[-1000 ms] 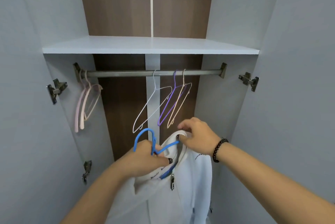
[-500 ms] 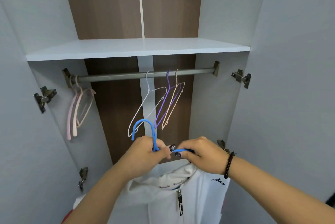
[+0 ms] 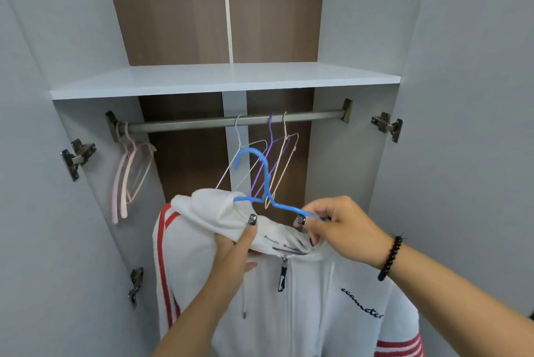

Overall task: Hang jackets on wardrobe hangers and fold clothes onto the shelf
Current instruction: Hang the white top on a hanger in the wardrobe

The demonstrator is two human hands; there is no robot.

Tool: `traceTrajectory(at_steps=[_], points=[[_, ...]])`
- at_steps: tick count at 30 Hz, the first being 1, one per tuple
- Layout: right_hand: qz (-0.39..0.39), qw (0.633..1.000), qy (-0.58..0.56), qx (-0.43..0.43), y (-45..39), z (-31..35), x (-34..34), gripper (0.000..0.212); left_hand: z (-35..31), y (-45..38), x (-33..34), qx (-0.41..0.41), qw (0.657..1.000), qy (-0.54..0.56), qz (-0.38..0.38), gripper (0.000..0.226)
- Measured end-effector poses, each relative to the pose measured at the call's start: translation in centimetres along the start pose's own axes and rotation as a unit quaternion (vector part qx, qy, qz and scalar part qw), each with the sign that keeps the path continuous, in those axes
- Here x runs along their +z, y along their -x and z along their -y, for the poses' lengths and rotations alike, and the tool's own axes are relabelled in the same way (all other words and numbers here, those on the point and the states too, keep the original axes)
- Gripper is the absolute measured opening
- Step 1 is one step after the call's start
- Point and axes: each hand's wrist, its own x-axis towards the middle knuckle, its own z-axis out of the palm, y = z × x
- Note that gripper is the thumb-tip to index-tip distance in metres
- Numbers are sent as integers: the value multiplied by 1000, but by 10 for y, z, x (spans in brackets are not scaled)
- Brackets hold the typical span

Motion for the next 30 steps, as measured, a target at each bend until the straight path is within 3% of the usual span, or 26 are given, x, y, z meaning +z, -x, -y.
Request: traceTrajectory(at_steps=[5,8,10,12,15,25,30], points=[[118,989,-60,60,7,7,0,21,1,-8,5,80,995,-47,47,47],[199,962,-106,155,9,6,11,29,1,-6,10,95,986,-111,75,49],[179,962,-93,182,11,3,27,23,1,-1,17,103,984,-116,88,44],[98,974,-75,188,13,-3,43,10,3,-1,20,116,983,-128,65,34],[22,980,-64,186,11,-4,52,26,9,-7,16,125,971,-198,38,31],[50,981,-19,185,21,8,38,27,37,-25,-18,72,943,-320,-60,31],[46,984,26,168,21,10,34,28,42,-16,-14,85,937,-338,-7,30]])
